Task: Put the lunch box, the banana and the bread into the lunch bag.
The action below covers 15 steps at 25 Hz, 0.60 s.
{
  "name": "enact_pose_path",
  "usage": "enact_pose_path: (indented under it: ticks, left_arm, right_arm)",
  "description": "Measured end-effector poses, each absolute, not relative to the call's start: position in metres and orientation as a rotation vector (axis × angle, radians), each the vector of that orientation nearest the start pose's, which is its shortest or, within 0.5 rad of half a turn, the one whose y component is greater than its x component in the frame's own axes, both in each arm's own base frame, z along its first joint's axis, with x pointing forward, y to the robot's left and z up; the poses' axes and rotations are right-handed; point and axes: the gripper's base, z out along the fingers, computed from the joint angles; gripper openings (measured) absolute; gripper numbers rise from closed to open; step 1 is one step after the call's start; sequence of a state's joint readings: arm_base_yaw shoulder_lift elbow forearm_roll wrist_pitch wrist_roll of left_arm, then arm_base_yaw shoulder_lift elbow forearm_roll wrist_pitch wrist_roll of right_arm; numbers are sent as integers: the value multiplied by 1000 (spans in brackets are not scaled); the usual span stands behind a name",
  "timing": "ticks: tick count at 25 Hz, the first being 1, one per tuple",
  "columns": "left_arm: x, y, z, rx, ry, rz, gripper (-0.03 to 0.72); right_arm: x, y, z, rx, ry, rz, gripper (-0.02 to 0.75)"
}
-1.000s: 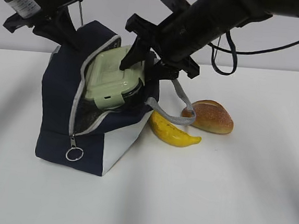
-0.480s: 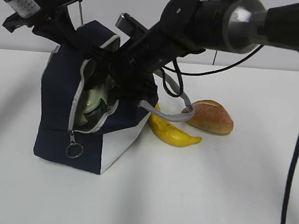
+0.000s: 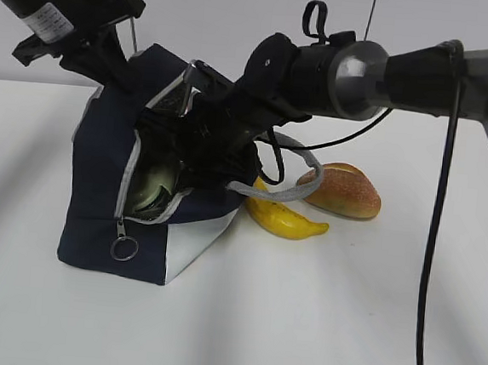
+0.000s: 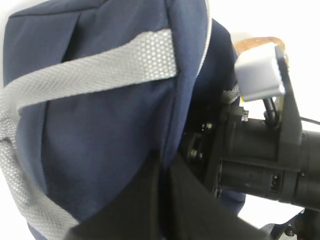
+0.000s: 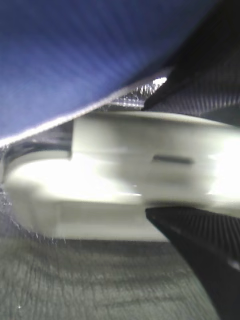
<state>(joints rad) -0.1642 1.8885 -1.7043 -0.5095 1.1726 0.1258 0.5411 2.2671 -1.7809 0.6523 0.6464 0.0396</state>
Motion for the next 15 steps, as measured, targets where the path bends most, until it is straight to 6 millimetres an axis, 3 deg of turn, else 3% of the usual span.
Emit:
enact_pose_path:
  ticks: [6,10,15]
  left_arm:
    - [393,-107,299,222,2762,-714,-3]
    - [393,-107,300,222,2762,-715,-3]
    - [393,-107,300,222,2762,-715,-3]
  right_arm:
    - [415,285,188,-226,2682,862,502]
    - [419,279,221,-410,2707,766,510]
    - [424,259,268,-586,2710,528,511]
